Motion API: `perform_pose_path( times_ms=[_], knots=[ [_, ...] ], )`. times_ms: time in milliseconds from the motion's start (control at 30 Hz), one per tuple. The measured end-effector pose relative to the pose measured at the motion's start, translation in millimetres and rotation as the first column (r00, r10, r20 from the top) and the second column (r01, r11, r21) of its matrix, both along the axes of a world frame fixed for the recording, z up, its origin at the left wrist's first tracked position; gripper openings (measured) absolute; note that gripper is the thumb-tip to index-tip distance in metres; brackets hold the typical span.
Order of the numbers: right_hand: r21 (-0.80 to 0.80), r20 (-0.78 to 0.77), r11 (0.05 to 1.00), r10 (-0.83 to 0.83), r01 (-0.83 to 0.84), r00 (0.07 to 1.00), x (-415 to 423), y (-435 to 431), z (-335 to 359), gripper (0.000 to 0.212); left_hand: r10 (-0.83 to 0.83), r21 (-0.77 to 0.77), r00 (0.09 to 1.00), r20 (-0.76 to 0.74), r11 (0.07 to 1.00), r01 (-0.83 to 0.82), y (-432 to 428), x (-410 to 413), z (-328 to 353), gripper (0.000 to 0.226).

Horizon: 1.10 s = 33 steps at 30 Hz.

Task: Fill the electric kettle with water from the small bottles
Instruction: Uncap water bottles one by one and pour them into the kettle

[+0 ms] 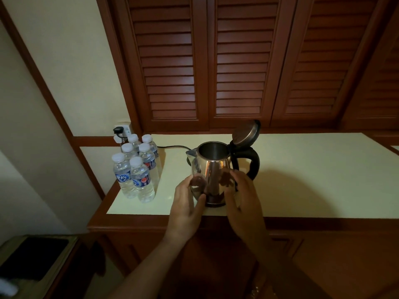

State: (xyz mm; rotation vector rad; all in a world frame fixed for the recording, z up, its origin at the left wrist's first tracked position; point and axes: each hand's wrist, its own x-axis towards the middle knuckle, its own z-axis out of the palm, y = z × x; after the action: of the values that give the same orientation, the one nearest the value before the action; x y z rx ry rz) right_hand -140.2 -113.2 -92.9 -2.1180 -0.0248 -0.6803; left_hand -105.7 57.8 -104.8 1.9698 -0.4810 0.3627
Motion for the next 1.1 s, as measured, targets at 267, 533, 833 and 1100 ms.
perform_pose_path(
  times_ms=[267, 533, 833, 1100],
  knots=[
    [-0.121, 0.202, 0.993, 0.034, -0.009, 0.979, -14.5, 17.0, 27.2, 0.036, 0.077, -0.162, 0.985, -0.156, 0.981, -0.103, 20.7, -19.7, 6.5, 0.055],
    [-0.276, 0.084, 0.904, 0.360, -0.325, 0.929, 40.5, 120.7, 77.3, 0.032, 0.423, -0.228, 0.896, -0.131, 0.867, -0.443, 89.4, -33.5, 29.0, 0.036],
    [-0.626, -0.215, 0.714, 0.227, -0.313, 0.950, 113.8, 175.8, 94.3, 0.046, 0.489, -0.189, 0.857, -0.163, 0.837, -0.514, 133.8, -51.0, 18.2, 0.029],
    [-0.525, 0.156, 0.820, 0.355, -0.228, 0.922, 78.8, 151.1, 107.8, 0.036, 0.372, -0.058, 0.912, -0.173, 0.920, -0.387, 126.5, -49.6, 37.4, 0.077]
  ],
)
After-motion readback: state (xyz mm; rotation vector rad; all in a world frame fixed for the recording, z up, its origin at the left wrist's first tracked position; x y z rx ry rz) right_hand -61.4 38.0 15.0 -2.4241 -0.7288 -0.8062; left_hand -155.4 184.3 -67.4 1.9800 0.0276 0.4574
